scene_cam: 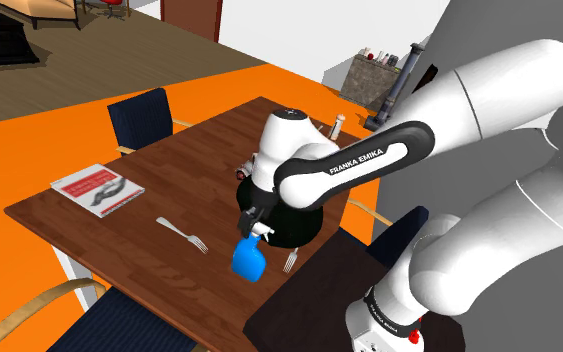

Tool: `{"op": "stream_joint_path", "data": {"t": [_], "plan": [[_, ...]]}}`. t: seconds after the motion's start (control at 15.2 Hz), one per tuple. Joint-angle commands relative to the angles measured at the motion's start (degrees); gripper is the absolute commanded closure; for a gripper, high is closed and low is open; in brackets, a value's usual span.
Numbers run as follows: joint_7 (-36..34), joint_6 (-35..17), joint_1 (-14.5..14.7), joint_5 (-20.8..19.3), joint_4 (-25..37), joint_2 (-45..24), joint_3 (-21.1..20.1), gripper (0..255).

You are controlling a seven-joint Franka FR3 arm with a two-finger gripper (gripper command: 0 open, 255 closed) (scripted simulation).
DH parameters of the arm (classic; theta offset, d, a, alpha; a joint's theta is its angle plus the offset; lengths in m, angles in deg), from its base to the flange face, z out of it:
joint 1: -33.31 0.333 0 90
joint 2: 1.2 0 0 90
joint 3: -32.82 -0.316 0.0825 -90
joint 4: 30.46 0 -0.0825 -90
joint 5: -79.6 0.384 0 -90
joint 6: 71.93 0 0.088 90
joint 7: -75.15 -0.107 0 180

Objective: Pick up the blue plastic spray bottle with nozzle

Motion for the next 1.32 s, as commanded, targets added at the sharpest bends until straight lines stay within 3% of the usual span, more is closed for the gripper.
{"op": "stream_joint_path", "data": {"t": [0.0, 0.07, 0.13, 0.73, 1.25], "plan": [[-0.3, -1.5, 0.0, -0.1, -0.5, -0.9, -0.2, 0], [-0.3, -1.4, 0.0, -0.1, -0.5, -0.9, -0.2, 0], [-0.3, -1.4, 0.0, -0.1, -0.4, -0.9, -0.2, 255], [-0.3, -1.5, 0.0, -0.1, -0.5, -0.9, -0.2, 255], [0.5, 6.2, 0.4, 0.8, 1.9, 4.5, 0.5, 255]]}}
